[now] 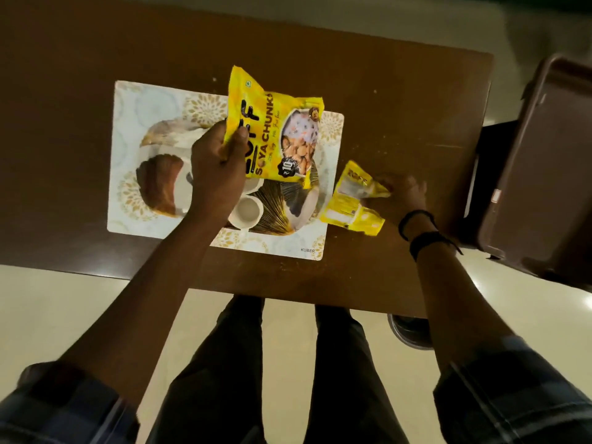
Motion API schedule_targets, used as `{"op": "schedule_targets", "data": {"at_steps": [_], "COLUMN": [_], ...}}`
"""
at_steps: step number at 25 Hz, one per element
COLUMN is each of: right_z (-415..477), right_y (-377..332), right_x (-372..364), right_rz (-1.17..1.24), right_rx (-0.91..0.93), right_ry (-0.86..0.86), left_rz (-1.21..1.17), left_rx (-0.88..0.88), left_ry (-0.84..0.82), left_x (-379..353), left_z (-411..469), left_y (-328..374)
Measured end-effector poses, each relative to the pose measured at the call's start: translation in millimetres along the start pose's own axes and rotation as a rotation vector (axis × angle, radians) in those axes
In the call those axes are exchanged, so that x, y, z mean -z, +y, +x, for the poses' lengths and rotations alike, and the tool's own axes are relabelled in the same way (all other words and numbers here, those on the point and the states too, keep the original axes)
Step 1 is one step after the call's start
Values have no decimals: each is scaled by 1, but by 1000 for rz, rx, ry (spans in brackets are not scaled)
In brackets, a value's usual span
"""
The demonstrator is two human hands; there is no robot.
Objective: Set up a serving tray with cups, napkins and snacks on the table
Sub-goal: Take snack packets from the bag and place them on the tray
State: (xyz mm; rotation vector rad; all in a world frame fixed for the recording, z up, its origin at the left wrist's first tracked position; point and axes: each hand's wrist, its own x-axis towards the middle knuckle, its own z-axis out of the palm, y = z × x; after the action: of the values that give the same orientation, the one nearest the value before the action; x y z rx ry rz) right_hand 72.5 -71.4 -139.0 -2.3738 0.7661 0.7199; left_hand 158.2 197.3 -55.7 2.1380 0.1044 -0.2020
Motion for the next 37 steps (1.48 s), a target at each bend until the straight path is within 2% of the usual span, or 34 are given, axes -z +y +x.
{"op": "schedule_targets", "data": {"at_steps": [2, 4, 7, 9, 10, 12, 13, 15, 17, 21, 24, 26, 29, 32, 34, 37], "right_z": [-27, -57, -87, -96, -98, -101, -101, -95, -90, -80, -72, -69, -65, -60, -56, -47], "right_y": [-5, -15, -34, -42, -48, -63, -70, -81, -88, -98, -108, -110, -108, -107, -105, -102], "right_x": [5, 10, 11, 6, 3, -3, -8, -20, -28, -36, -48, -59, -75, -90, -99, -105], "right_rz": [259, 556, 718, 809, 935, 1215, 1266, 1120, 892, 749, 717, 721, 767, 807, 764, 605], "right_rx": [134, 172, 185, 234, 215, 61, -10, -51, 16, 158, 145, 90, -40, -155, -201, -227], "right_ry": [215, 286, 196, 82, 2, -142, -128, 27, 131, 76, 104, 136, 76, 36, 26, 0], "left_rz": [43, 46, -34, -38, -38, -63, -67, -102, -124, -69, -20, 15, 8, 62, 181, 300], "left_rx": [0, -8, -4, 2, 8, 52, 77, 108, 140, 233, 263, 263, 325, 405, 435, 464], "left_ry": [44, 73, 36, 31, 46, 65, 74, 131, 227, 341, 331, 295, 186, -44, -165, -205], "left_x": [18, 36, 58, 67, 72, 81, 86, 99, 114, 143, 157, 158, 151, 143, 138, 136], "left_z": [-10, -18, -27, -30, -32, -34, -34, -32, -27, -13, -2, 5, 18, 28, 32, 38], "left_y": [-3, -9, -17, -25, -30, -43, -48, -58, -69, -100, -122, -135, -157, -173, -182, -188]}}
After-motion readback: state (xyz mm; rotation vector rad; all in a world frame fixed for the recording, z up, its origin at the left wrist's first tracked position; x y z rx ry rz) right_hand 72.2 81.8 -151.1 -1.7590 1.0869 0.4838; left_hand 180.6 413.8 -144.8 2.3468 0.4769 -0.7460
